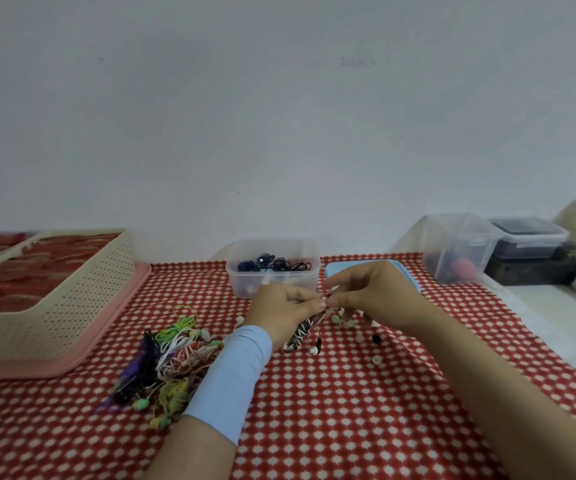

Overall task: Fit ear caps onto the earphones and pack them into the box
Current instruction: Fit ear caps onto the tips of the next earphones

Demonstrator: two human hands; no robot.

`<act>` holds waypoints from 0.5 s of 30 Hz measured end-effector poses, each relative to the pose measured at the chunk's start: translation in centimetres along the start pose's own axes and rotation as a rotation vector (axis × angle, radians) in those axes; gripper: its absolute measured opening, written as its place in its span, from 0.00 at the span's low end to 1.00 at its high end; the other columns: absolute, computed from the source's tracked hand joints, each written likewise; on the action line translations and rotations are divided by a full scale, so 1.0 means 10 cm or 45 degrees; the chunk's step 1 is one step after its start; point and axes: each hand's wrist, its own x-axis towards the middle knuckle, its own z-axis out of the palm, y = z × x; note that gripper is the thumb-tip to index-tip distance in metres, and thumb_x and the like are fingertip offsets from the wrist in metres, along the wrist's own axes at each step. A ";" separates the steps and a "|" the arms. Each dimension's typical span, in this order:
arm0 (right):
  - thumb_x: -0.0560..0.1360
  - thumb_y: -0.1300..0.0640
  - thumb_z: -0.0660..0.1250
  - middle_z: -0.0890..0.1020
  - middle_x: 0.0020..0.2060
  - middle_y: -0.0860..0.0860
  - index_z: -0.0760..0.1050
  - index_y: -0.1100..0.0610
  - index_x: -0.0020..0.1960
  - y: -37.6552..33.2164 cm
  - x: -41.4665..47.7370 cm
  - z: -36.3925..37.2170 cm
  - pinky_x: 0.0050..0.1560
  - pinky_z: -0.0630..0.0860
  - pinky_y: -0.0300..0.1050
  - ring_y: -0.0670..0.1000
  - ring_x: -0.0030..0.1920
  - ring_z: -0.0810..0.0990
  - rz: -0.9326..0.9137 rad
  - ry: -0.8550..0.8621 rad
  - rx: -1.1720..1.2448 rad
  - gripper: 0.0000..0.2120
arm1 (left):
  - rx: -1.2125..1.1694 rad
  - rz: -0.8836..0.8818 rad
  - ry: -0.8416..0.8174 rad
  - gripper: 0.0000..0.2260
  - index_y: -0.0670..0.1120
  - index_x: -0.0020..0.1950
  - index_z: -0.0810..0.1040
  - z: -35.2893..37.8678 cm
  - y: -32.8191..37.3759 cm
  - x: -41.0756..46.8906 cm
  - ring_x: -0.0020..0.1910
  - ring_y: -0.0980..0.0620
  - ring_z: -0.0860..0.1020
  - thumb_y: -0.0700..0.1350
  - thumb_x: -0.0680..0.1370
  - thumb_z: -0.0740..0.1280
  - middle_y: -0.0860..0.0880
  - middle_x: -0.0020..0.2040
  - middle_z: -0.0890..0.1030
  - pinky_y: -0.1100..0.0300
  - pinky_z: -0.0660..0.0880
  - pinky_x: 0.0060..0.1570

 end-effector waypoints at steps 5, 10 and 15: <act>0.74 0.60 0.77 0.87 0.35 0.46 0.88 0.51 0.45 -0.04 0.00 0.04 0.29 0.73 0.34 0.50 0.34 0.84 -0.045 -0.031 -0.101 0.05 | -0.048 -0.026 0.019 0.02 0.52 0.47 0.85 -0.01 -0.03 -0.01 0.43 0.67 0.79 0.47 0.75 0.73 0.63 0.40 0.82 0.75 0.71 0.43; 0.77 0.61 0.72 0.88 0.45 0.49 0.88 0.50 0.50 -0.07 -0.04 -0.05 0.31 0.77 0.40 0.51 0.38 0.84 0.026 -0.184 -0.001 0.08 | -0.122 -0.057 -0.053 0.04 0.51 0.47 0.86 -0.06 -0.05 -0.01 0.45 0.60 0.83 0.47 0.74 0.75 0.56 0.43 0.86 0.66 0.76 0.51; 0.76 0.61 0.74 0.87 0.37 0.50 0.88 0.55 0.50 -0.08 -0.07 -0.10 0.32 0.76 0.42 0.48 0.34 0.81 0.133 -0.285 0.120 0.06 | -0.036 -0.010 -0.154 0.04 0.53 0.47 0.86 -0.07 -0.02 -0.03 0.46 0.62 0.83 0.48 0.73 0.75 0.58 0.45 0.86 0.69 0.76 0.52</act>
